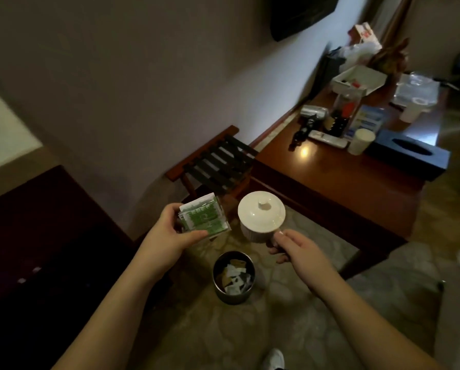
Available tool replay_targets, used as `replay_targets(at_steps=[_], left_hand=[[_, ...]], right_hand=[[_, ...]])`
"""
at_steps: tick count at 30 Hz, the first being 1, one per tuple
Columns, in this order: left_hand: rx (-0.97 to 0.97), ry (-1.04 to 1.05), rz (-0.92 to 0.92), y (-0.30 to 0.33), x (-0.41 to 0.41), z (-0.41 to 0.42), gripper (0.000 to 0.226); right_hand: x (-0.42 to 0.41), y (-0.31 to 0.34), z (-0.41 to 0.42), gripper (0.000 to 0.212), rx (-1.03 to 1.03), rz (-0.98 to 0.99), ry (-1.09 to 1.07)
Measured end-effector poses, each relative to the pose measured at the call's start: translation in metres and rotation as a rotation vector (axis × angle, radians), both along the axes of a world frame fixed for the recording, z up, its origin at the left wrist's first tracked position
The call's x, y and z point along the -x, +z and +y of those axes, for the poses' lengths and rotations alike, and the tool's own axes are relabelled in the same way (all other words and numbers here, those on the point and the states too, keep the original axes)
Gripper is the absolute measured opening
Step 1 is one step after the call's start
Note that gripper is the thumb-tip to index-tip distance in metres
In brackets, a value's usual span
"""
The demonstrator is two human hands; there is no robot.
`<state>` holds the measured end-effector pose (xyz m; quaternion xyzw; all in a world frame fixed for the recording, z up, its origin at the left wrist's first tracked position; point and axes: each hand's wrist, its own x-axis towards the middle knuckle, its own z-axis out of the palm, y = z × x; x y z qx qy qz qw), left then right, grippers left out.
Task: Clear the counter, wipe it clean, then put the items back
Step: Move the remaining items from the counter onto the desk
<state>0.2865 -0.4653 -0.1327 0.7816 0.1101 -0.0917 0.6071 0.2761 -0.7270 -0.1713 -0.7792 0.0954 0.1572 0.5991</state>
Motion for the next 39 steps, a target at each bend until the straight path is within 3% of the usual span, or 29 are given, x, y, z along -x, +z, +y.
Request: replay_targets(at_steps=[7, 18, 27, 39], left_hand=[[-0.149, -0.157, -0.011, 0.000, -0.063, -0.109, 0.051], [-0.451, -0.390, -0.108, -0.015, -0.175, -0.199, 0.058], [-0.461, -0.503, -0.136, -0.058, -0.286, -0.252, 0.061], [-0.550, -0.654, -0.059, -0.120, -0.445, -0.299, 0.067]], right_hand=[[-0.025, -0.004, -0.098, 0.024, -0.026, 0.012, -0.116], [-0.075, -0.033, -0.182, 0.027, -0.094, 0.039, -0.366], [-0.140, -0.055, -0.220, 0.020, -0.134, 0.093, -0.458], [-0.277, -0.101, -0.237, 0.033, -0.161, 0.197, -0.530]])
